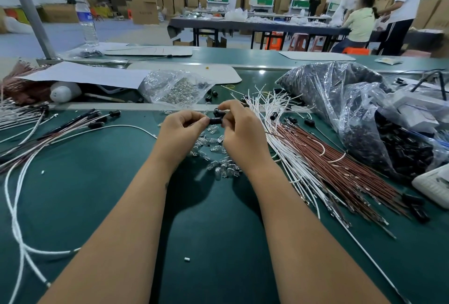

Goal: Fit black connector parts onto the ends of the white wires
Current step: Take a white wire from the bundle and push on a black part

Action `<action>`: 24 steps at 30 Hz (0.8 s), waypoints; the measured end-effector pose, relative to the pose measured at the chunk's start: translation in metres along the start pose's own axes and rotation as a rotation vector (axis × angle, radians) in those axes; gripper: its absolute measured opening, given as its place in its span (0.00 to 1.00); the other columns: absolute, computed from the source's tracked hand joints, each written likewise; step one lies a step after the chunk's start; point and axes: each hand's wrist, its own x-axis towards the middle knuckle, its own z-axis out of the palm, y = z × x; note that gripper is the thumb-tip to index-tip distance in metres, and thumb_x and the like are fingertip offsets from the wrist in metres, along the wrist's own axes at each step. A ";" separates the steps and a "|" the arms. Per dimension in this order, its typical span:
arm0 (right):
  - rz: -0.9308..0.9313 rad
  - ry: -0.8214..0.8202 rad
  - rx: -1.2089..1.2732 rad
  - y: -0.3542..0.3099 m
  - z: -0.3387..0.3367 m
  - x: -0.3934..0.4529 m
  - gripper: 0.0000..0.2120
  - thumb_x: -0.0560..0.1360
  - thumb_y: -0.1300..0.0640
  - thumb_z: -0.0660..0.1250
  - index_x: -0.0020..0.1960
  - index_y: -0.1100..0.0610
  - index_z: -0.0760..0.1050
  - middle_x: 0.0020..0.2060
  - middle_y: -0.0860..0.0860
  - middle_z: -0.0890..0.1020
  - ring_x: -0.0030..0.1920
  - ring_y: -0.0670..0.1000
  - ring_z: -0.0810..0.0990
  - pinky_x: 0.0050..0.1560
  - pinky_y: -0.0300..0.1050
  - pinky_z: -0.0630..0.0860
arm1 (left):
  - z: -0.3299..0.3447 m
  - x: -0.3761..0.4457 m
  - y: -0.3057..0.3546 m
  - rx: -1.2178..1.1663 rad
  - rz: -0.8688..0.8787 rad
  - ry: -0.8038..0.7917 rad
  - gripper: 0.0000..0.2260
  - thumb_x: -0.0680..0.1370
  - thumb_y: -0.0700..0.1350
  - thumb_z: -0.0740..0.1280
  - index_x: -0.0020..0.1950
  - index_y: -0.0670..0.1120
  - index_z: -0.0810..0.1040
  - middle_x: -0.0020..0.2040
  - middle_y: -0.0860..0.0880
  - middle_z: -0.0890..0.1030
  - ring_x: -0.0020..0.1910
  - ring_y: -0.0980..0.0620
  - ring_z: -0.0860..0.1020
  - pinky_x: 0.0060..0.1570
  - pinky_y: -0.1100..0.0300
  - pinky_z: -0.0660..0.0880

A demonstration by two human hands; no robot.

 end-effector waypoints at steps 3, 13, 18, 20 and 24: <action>-0.003 -0.004 -0.008 0.001 0.000 0.000 0.14 0.75 0.70 0.62 0.58 0.60 0.76 0.46 0.55 0.80 0.49 0.50 0.74 0.48 0.40 0.69 | 0.001 -0.001 0.001 0.018 0.040 -0.009 0.05 0.76 0.37 0.69 0.44 0.46 0.81 0.39 0.49 0.80 0.34 0.64 0.76 0.37 0.74 0.71; -0.015 0.005 -0.241 0.010 -0.006 0.002 0.08 0.77 0.62 0.65 0.55 0.58 0.78 0.48 0.51 0.82 0.49 0.50 0.75 0.51 0.40 0.65 | -0.010 0.006 -0.011 0.590 0.246 0.137 0.06 0.78 0.43 0.68 0.50 0.41 0.80 0.49 0.44 0.77 0.52 0.46 0.74 0.55 0.55 0.69; 0.094 0.060 -0.262 0.016 -0.010 0.003 0.07 0.78 0.63 0.64 0.54 0.59 0.78 0.46 0.52 0.81 0.46 0.50 0.76 0.49 0.40 0.65 | -0.026 0.008 -0.017 0.894 -0.043 0.433 0.07 0.78 0.46 0.65 0.54 0.47 0.79 0.60 0.44 0.75 0.64 0.42 0.65 0.61 0.49 0.58; 0.090 0.041 -0.213 0.013 -0.008 0.002 0.07 0.78 0.64 0.63 0.54 0.60 0.78 0.46 0.53 0.81 0.47 0.51 0.76 0.50 0.42 0.70 | -0.024 0.006 -0.015 0.884 0.035 0.439 0.09 0.76 0.43 0.66 0.55 0.49 0.79 0.61 0.46 0.75 0.64 0.42 0.65 0.63 0.47 0.56; 0.036 -0.004 -0.102 0.006 -0.004 0.002 0.07 0.78 0.63 0.63 0.55 0.59 0.77 0.48 0.54 0.81 0.48 0.52 0.77 0.53 0.49 0.74 | -0.007 0.001 -0.005 0.802 0.369 0.316 0.12 0.75 0.41 0.67 0.57 0.49 0.80 0.59 0.51 0.78 0.64 0.46 0.67 0.63 0.48 0.55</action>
